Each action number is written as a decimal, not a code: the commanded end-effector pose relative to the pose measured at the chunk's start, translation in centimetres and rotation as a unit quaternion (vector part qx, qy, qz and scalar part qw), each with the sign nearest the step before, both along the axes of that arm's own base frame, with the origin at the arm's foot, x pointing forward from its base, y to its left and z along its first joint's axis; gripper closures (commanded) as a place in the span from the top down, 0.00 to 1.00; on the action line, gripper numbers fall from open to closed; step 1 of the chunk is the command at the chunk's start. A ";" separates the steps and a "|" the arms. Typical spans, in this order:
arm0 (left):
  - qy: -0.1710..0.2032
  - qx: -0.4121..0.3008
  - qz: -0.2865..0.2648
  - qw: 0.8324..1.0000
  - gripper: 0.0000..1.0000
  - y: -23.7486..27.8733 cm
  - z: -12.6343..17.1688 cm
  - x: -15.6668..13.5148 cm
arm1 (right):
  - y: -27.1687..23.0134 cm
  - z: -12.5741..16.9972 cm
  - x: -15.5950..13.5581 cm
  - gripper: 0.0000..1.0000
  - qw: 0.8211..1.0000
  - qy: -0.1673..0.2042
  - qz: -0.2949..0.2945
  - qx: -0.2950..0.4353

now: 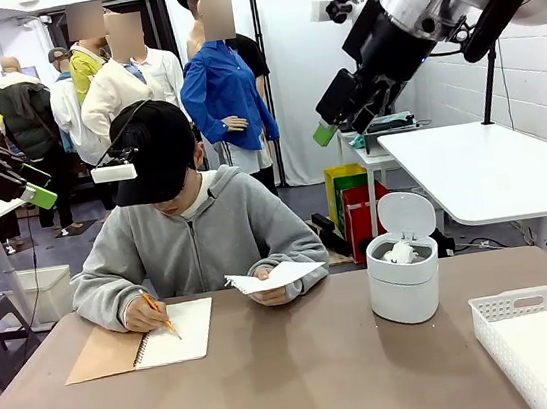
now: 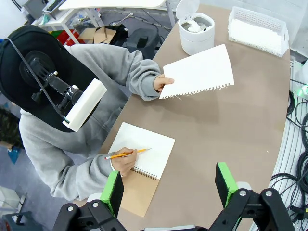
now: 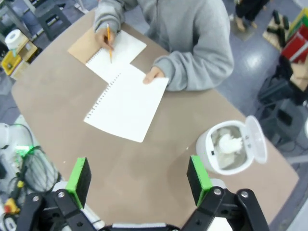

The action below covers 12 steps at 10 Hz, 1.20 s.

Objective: Sort the paper based on its condition.
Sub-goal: If a person hands you a paper, place it in the Organizing basket , and if it's crumpled, put it in the Trash can.

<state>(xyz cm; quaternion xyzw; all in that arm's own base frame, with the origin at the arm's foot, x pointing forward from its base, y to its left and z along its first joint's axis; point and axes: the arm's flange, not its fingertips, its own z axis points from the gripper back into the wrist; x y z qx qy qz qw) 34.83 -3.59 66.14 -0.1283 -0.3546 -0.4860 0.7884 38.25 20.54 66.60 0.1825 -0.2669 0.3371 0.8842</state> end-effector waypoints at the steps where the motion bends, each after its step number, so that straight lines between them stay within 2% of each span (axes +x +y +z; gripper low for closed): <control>1: -0.001 -0.004 -0.009 1.000 1.00 0.3 -0.2 -0.1 | 1.2 -0.4 2.3 1.00 0.996 0.079 -0.035 -0.001; 3: -0.001 -0.004 -0.009 1.000 1.00 0.3 -0.2 -0.1 | 2.1 -2.7 4.0 1.00 0.985 0.156 -0.077 -0.016; 5: -0.001 -0.004 -0.009 1.000 1.00 0.3 -0.2 -0.1 | 3.0 -5.8 5.7 1.00 0.963 0.229 -0.139 -0.013; 6: -0.001 -0.004 -0.009 1.000 1.00 0.3 -0.2 -0.1 | 3.3 -6.8 6.1 1.00 0.957 0.238 -0.163 -0.008; 7: -0.001 -0.004 -0.009 1.000 1.00 0.3 -0.2 -0.1 | 3.8 -8.8 6.7 1.00 0.937 0.287 -0.197 0.009; 8: -0.001 -0.004 -0.009 1.000 1.00 0.3 -0.2 -0.1 | 3.9 -10.2 7.1 1.00 0.924 0.315 -0.216 0.013; 9: -0.001 -0.004 -0.009 1.000 1.00 0.3 -0.2 -0.1 | 4.2 -11.2 7.0 1.00 0.926 0.310 -0.216 0.013; 10: -0.001 -0.004 -0.009 1.000 1.00 0.3 -0.2 -0.1 | 3.9 -10.9 6.5 1.00 0.955 0.247 -0.162 0.014; 11: -0.001 -0.004 -0.009 1.000 1.00 0.3 -0.2 -0.1 | 3.5 -11.2 7.1 1.00 0.931 0.301 -0.207 -0.007; 12: -0.001 -0.004 -0.009 1.000 1.00 0.3 -0.2 -0.1 | 3.5 -11.2 7.1 1.00 0.931 0.301 -0.207 -0.007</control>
